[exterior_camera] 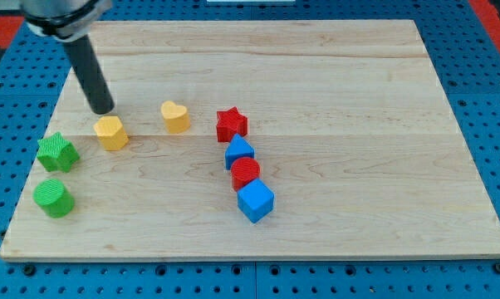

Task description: Push the yellow hexagon towards the up side

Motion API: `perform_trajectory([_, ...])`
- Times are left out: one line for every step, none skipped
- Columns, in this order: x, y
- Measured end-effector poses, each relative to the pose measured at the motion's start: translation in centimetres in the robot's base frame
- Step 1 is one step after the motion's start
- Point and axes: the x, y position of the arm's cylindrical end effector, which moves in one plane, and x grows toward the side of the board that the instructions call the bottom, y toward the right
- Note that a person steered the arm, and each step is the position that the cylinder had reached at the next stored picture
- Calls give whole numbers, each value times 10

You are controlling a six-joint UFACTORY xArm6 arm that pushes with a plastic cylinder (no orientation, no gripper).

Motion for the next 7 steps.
perform_trajectory([31,3])
perform_trajectory([53,36])
perform_trajectory([61,42])
perform_trajectory([34,9])
perform_trajectory([26,-6])
perform_trajectory([38,28])
perform_trajectory([65,29])
